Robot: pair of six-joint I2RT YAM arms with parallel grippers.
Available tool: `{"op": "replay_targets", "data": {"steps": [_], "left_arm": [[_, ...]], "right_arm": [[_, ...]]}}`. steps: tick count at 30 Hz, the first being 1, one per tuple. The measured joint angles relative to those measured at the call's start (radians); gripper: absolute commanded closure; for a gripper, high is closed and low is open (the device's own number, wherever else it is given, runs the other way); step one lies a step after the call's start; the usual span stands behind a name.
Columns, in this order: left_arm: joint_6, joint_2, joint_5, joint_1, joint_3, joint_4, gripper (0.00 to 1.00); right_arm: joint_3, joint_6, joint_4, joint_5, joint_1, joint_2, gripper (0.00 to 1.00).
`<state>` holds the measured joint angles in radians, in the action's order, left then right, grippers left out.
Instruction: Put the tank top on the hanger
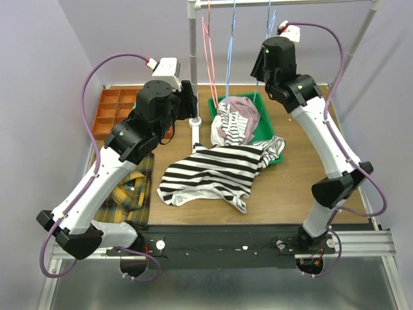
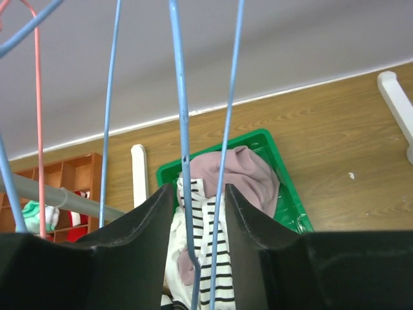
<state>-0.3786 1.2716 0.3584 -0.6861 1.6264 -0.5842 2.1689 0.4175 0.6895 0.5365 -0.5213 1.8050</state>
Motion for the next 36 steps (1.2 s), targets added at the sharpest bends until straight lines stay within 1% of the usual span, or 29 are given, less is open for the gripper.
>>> {"op": "replay_targets", "data": {"steps": [3, 4, 5, 7, 10, 13, 14, 15, 17, 19, 20, 23, 27, 36], "left_arm": [[-0.007, -0.008, -0.004, 0.004, -0.008, 0.002, 0.36], [-0.008, -0.011, -0.005, 0.004, -0.01, 0.006, 0.36], [-0.01, -0.016, -0.006, 0.005, -0.014, 0.012, 0.36], [-0.011, -0.028, -0.007, 0.005, -0.023, 0.017, 0.36], [-0.012, -0.05, -0.01, 0.006, -0.046, 0.031, 0.36], [-0.012, -0.064, -0.011, 0.011, -0.068, 0.037, 0.36], [-0.012, -0.067, -0.012, 0.011, -0.072, 0.037, 0.36], [-0.012, -0.068, -0.013, 0.013, -0.077, 0.038, 0.36], [-0.011, -0.075, -0.015, 0.018, -0.086, 0.037, 0.36], [-0.011, -0.079, -0.016, 0.021, -0.092, 0.039, 0.36], [-0.011, -0.085, -0.017, 0.025, -0.098, 0.04, 0.36], [-0.011, -0.104, -0.019, 0.032, -0.117, 0.044, 0.36], [-0.011, -0.121, -0.028, 0.039, -0.13, 0.045, 0.36], [-0.011, -0.134, -0.038, 0.049, -0.138, 0.052, 0.36]], "right_arm": [[-0.034, -0.016, 0.0, 0.02, 0.0, -0.058, 0.59], [-0.034, -0.028, -0.002, 0.027, 0.0, -0.072, 0.61], [-0.034, -0.038, -0.008, 0.034, 0.0, -0.085, 0.66], [-0.032, -0.059, -0.016, 0.048, 0.0, -0.099, 0.67], [-0.011, -0.097, -0.02, 0.051, 0.001, -0.095, 0.67], [0.042, -0.138, -0.015, 0.039, 0.008, -0.053, 0.6], [0.056, -0.15, -0.016, 0.032, 0.01, -0.039, 0.54], [0.066, -0.163, -0.016, 0.026, 0.012, -0.028, 0.52], [0.072, -0.184, -0.017, 0.019, 0.016, -0.011, 0.49], [0.074, -0.198, -0.018, 0.019, 0.02, -0.003, 0.49], [0.074, -0.208, -0.019, 0.014, 0.024, -0.002, 0.52], [0.08, -0.225, -0.029, -0.002, 0.034, -0.002, 0.57], [0.081, -0.24, -0.044, -0.022, 0.047, -0.002, 0.59], [0.046, -0.236, -0.052, -0.174, 0.126, -0.004, 0.62]]}}
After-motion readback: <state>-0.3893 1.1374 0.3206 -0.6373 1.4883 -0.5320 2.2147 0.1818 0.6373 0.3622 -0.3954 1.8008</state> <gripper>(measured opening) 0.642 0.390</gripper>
